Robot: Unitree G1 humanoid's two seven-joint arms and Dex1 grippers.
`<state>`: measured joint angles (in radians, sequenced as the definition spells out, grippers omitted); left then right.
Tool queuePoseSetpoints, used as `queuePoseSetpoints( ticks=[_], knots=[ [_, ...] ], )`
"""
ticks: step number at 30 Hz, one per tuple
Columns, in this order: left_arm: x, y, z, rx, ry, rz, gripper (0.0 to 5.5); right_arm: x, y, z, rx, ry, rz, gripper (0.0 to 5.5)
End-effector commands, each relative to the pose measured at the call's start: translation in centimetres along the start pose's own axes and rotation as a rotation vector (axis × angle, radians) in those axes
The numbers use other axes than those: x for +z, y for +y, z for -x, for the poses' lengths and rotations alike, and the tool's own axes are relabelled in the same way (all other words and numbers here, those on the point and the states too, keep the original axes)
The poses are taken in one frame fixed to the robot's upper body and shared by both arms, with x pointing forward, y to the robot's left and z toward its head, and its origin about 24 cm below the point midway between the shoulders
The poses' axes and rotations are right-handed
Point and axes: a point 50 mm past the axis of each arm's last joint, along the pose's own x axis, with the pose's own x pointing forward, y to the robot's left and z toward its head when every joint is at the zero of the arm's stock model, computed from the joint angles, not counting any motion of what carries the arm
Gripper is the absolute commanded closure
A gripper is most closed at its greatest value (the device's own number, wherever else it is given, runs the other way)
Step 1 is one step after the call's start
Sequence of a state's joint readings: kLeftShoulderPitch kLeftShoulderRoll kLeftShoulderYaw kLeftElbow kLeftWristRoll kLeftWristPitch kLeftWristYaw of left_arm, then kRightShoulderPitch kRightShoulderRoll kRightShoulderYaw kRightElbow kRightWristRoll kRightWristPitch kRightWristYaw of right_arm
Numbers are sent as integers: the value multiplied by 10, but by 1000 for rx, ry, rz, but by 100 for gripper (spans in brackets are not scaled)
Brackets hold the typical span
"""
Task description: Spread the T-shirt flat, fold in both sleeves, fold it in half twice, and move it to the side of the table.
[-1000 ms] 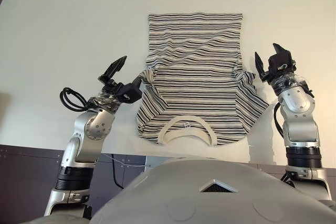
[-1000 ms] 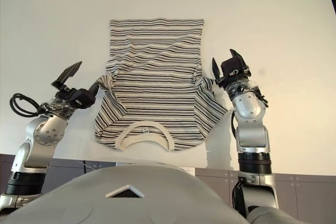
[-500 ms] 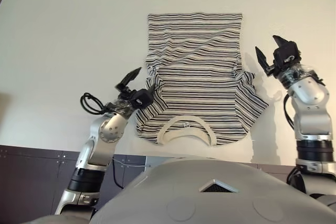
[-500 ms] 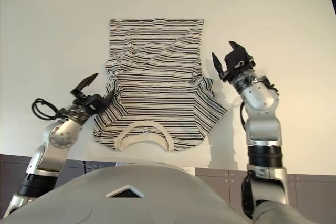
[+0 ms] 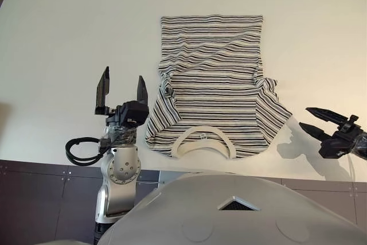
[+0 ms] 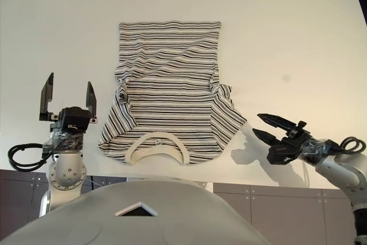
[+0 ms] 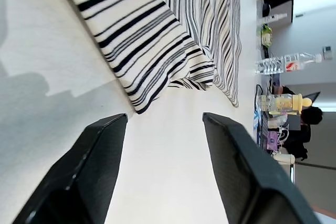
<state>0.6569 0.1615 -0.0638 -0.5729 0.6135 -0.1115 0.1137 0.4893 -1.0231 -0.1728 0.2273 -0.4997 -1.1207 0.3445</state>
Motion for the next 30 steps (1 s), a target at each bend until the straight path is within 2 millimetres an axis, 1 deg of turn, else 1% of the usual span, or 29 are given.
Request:
queuePoseSetpoints(
  ticks=[1,3,4,7,12,17,19,22,24,26,27,29,30],
  knots=[
    [-6,4,-8,36,30,-8,189,5,13,-20,83,-21,26,285],
    [-9,7,-11,33,29,-19,189,10,14,-34,70,-18,25,285],
    [-10,7,-12,28,27,-22,189,11,16,-37,72,-8,16,285],
    [-9,5,-16,25,19,-20,189,9,18,-40,84,50,9,285],
    [-13,1,-14,21,38,-13,189,3,14,-42,51,130,-40,285],
    [-14,-3,-16,13,40,-5,185,8,16,-45,53,117,-43,378],
    [-14,-4,-15,12,42,-1,185,7,18,-45,47,142,-56,413],
    [-14,-4,-16,11,45,1,185,7,20,-48,29,172,-66,483],
    [-14,-4,-16,12,45,1,185,8,21,-49,28,173,-66,516],
    [-14,-5,-17,10,42,3,185,12,24,-49,27,166,-65,538],
    [-14,-5,-17,10,42,4,185,13,24,-49,22,165,-65,538],
    [-14,-6,-17,8,41,6,185,17,21,-49,-35,152,-59,538],
    [-14,-6,-16,12,45,7,185,18,15,-49,-85,147,-47,538]
  ],
)
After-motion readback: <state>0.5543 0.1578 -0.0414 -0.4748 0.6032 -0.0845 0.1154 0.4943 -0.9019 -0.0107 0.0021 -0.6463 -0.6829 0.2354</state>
